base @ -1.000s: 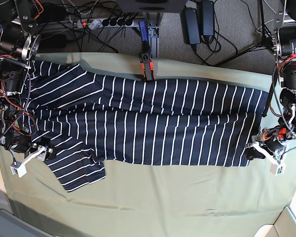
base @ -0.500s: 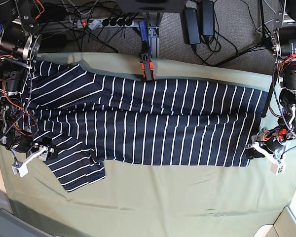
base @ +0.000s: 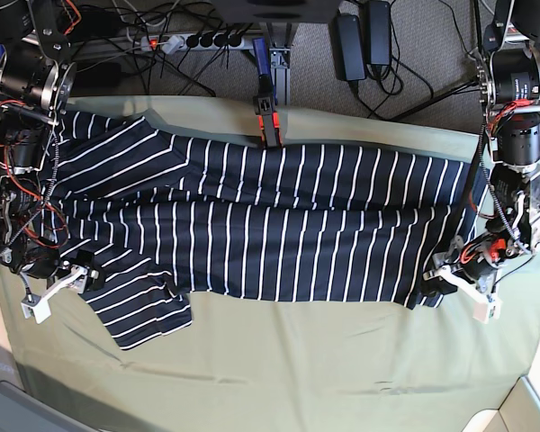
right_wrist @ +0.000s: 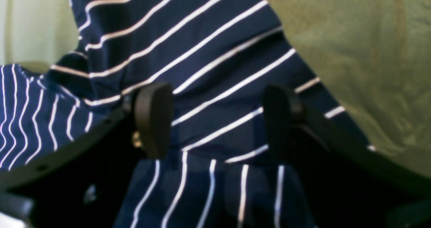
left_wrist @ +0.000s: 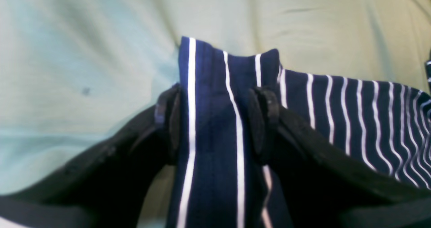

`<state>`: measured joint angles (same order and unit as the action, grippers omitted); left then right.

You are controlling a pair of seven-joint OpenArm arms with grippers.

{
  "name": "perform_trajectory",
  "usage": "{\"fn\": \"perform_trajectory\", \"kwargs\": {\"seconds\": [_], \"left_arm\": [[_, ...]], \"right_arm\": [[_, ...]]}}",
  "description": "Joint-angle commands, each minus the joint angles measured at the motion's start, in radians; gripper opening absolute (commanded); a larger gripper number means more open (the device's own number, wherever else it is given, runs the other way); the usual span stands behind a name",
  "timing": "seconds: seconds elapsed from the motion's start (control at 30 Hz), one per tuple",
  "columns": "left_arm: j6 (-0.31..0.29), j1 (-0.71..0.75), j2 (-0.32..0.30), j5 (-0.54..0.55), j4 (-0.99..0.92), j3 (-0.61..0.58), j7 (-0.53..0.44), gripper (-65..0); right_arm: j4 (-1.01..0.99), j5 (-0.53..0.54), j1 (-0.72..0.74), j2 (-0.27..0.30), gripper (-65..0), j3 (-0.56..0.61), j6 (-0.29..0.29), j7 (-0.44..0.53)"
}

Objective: Fold the T-shirt properly
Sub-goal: 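Hold the shirt edge with both grippers and lift it slightly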

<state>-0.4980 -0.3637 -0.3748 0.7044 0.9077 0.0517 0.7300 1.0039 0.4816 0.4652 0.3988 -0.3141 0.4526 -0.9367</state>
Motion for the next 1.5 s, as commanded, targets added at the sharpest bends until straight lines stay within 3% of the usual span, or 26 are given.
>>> {"fn": "perform_trajectory", "kwargs": {"seconds": [0.0, 0.1, 0.27, 0.37, 0.5, 0.93, 1.07, 1.2, 1.47], "left_arm": [[-0.023, -0.021, 0.001, 0.006, 0.010, -0.001, 0.027, -32.1], [-0.023, -0.021, 0.005, 0.006, 0.010, -0.001, 0.025, -33.6], [-0.023, -0.021, 0.004, 0.005, 0.010, -0.001, 0.022, -64.7], [-0.027, -0.021, 0.003, 0.005, 0.010, -0.001, 0.023, -65.0], [-0.124, -0.021, 0.003, 0.021, 0.015, -0.001, 0.024, -65.0], [-0.124, -0.021, -0.013, 0.055, 0.023, -0.001, 0.038, -65.0], [-0.124, -0.021, -0.037, 0.077, 0.023, -0.001, 0.038, -65.0], [-0.124, -0.021, -0.041, 0.085, 0.023, -0.001, 0.038, -65.0], [-0.126, -0.018, -0.041, 0.084, 0.023, -0.001, 0.038, -65.0]], "right_arm": [[0.013, 0.016, 0.031, 0.019, -23.5, -0.006, 0.037, 0.014], [0.013, 0.016, 0.030, 0.019, -23.5, -0.006, 0.037, 0.014], [0.013, 0.003, 0.031, 0.020, -23.5, -0.006, 0.037, 0.045], [0.013, -0.066, 0.031, 0.020, -23.5, -0.006, 0.036, 0.129], [0.013, -0.179, 0.044, 0.026, -23.5, -0.006, -0.042, 0.208], [-0.119, -0.301, 0.041, 0.082, -23.5, -0.006, -0.189, 0.298], [-0.172, -0.294, 0.039, 0.087, -23.6, -0.006, -0.183, 0.297], [-0.192, -0.207, 0.039, 0.079, -23.6, -0.006, -0.140, 0.290], [-0.192, -0.174, 0.041, 0.013, -23.7, -0.006, -0.108, 0.270]]}}
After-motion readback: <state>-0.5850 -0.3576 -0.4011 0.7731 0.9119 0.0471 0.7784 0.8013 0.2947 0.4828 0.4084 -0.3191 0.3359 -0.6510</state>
